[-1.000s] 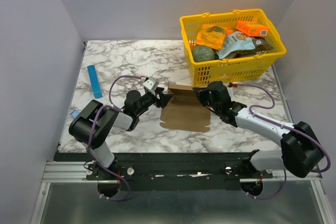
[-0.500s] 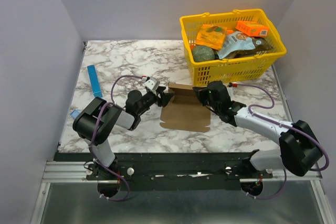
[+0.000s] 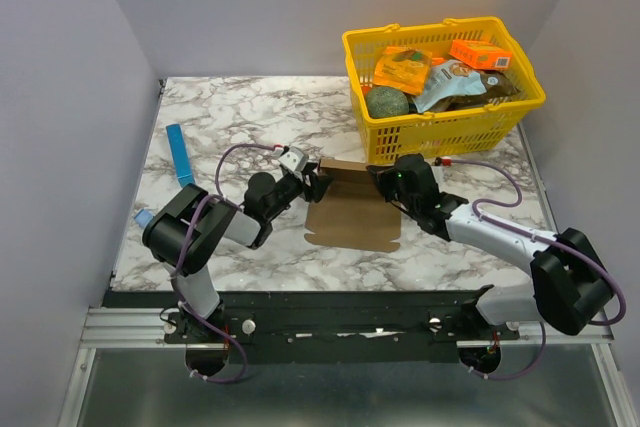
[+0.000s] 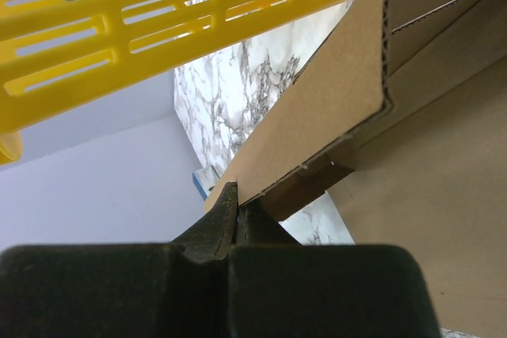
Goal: Fold the paper box
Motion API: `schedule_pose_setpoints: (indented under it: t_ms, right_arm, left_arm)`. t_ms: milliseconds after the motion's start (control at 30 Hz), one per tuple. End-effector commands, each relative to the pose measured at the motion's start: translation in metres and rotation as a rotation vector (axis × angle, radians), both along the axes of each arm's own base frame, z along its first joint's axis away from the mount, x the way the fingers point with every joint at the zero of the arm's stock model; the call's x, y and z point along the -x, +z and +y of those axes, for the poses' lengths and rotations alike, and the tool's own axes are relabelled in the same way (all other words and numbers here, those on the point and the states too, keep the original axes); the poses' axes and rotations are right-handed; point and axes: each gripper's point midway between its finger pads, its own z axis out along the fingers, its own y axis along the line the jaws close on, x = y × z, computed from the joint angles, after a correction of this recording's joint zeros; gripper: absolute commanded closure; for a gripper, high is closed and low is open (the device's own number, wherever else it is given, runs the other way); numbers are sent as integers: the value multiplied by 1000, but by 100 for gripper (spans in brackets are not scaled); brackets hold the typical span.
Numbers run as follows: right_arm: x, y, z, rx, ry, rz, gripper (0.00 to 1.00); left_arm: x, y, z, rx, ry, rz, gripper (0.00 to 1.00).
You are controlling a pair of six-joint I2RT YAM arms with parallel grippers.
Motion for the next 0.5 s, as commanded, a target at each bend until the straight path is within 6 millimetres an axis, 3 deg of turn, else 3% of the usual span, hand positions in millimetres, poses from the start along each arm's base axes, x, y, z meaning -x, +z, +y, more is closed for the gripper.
schedule_pose_setpoints:
  t_ms: [0,167,467]
  right_arm:
    - [27,-55,-6,122,63,170,99]
    - [26,-54,-6,122,63,170,99]
    - [26,-55,-5,121,68,171,99]
  left_arm:
    - [-14,7,10,-3,91,-56,34]
    - [-13,6,7,-11,73,-58,44]
    - [-18,1,0,-52,119,-68,53]
